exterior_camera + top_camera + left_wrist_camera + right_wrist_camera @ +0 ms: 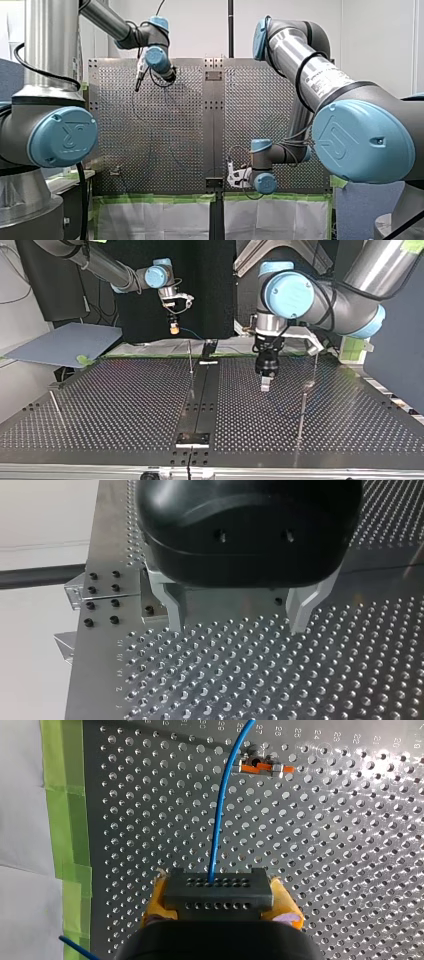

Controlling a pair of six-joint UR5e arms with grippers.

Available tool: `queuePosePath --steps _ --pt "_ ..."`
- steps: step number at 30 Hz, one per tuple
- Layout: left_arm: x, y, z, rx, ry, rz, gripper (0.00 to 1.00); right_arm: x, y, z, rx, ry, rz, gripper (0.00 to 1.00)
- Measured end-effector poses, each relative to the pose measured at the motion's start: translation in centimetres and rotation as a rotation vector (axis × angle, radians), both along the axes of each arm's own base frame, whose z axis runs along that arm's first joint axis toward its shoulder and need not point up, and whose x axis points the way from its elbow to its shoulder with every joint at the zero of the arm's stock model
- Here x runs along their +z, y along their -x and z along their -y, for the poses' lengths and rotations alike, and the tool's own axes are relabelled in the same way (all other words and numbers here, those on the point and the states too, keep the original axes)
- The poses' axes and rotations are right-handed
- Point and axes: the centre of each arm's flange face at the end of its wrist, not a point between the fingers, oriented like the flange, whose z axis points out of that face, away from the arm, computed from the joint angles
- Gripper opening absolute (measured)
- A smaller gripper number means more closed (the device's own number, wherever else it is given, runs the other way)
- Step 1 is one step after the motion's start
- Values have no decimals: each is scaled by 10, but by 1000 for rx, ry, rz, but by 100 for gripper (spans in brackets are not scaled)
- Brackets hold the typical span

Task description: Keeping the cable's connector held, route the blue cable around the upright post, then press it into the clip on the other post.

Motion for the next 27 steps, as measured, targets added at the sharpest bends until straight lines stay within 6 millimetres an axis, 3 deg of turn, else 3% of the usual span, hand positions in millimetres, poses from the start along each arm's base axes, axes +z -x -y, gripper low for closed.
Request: queuePosePath --steps 13,27 --pt "-40 -24 13 81 -94 8 100 0 0 0 1 0 2 0" --pt "-36 -35 10 169 -164 89 100 0 -2 -1 11 0 7 0"
